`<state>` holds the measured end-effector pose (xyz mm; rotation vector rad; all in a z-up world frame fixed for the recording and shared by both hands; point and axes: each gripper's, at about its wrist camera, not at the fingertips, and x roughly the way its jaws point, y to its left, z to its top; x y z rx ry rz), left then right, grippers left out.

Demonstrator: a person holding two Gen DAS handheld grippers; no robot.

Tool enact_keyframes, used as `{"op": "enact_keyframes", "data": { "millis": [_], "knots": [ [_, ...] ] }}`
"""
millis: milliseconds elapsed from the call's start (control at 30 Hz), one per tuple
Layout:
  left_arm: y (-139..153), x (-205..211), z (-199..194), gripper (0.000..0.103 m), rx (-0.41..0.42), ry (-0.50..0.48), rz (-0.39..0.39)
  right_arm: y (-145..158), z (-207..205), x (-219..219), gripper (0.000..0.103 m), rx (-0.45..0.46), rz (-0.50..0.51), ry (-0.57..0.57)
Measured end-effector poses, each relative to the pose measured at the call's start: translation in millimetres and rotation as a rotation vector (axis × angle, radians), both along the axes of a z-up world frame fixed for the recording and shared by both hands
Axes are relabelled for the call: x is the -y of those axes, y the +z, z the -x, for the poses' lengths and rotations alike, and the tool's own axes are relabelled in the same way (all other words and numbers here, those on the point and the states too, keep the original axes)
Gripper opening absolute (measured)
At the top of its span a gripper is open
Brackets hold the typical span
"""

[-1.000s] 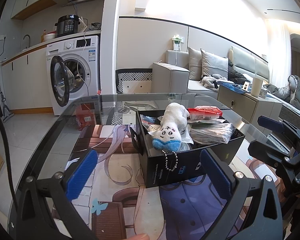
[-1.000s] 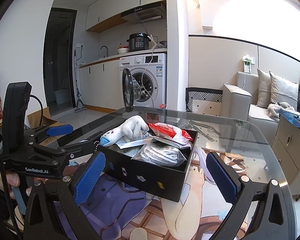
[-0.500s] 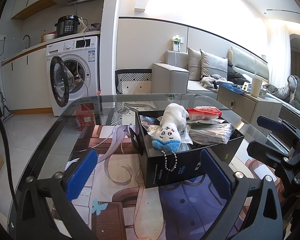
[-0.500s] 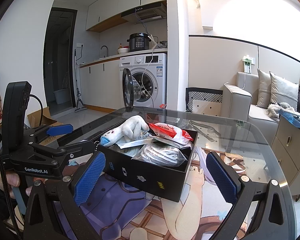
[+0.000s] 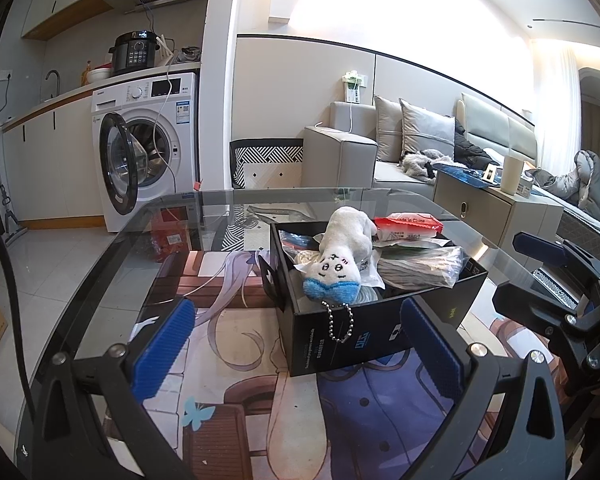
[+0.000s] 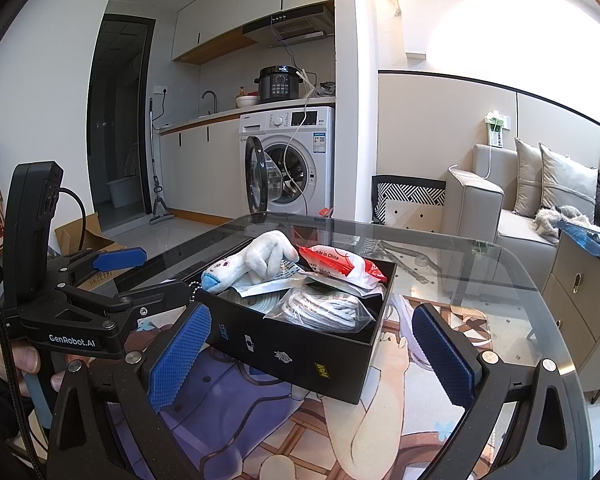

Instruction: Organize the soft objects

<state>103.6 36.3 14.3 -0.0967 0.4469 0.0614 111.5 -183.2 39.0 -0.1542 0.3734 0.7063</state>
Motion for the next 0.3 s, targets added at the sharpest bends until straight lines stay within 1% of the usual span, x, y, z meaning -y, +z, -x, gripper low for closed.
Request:
{"op": "enact_keyframes", "data": {
  "millis": [300],
  "knots": [
    [6.9,4.4,0.4,0.103,0.006,-0.005,-0.003,0.2,0.2,-0.2,0.103,0.0,0.0,0.0]
  ]
}}
